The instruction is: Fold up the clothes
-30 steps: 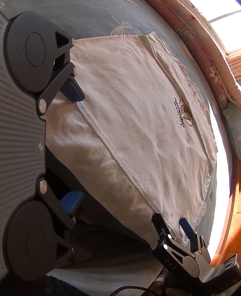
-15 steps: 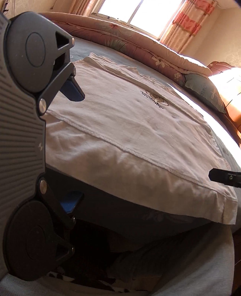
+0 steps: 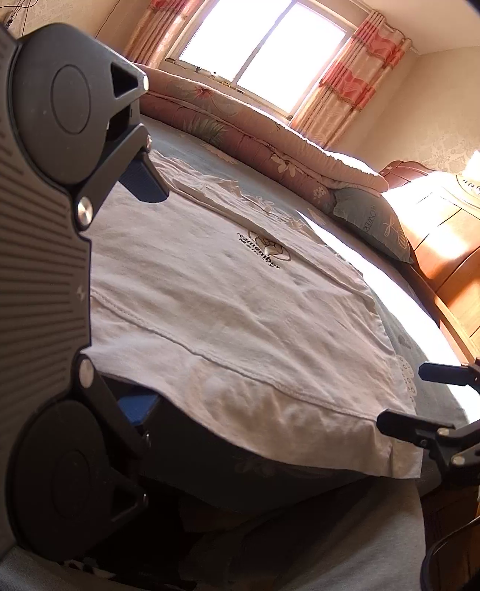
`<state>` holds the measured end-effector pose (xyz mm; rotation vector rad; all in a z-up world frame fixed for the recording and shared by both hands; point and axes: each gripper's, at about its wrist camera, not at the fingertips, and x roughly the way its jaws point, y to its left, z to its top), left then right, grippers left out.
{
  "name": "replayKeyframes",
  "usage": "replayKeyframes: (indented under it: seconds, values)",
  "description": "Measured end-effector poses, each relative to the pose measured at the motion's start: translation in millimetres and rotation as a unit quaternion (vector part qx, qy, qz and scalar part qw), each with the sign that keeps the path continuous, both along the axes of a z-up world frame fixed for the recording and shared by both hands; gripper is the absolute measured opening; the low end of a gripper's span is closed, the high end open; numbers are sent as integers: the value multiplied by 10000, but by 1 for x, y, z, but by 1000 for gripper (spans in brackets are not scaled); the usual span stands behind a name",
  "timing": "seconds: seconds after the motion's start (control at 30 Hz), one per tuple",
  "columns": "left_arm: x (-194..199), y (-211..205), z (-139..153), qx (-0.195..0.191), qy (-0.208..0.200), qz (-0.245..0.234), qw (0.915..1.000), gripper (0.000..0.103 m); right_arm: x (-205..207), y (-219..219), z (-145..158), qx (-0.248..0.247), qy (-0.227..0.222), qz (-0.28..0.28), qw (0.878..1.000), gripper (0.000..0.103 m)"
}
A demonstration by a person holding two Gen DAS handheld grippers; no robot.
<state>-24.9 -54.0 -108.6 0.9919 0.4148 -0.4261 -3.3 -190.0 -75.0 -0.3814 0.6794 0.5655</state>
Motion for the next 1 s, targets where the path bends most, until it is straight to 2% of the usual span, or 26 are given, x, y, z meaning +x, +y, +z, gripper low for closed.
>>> replayKeyframes:
  seconds: [0.23,0.37,0.43,0.5,0.7,0.83,1.0]
  values:
    - [17,8,17,-611,219,342,9973,102,-4,58,-26,-765,-87,1040,9916,103]
    - [21,13,21,-861,318,492,9946,102,-2,83,-42,-1031,-138,1185,9875,103]
    - [21,14,20,-906,374,509,9939,102,-5,92,-50,-1409,-512,1072,9829,103]
    - [19,14,17,-866,363,511,9943,102,-10,96,-55,-1766,-1071,900,9743,103]
    - [12,-15,-1,-581,335,184,9976,102,-21,89,-35,-1585,-1810,554,9690,103]
    - [13,-37,-14,-283,113,-21,9995,103,-21,87,-39,-1662,-1851,485,9674,103]
    - [9,-35,-15,-176,-118,-78,9997,103,-22,84,-44,-1760,-1901,394,9651,103]
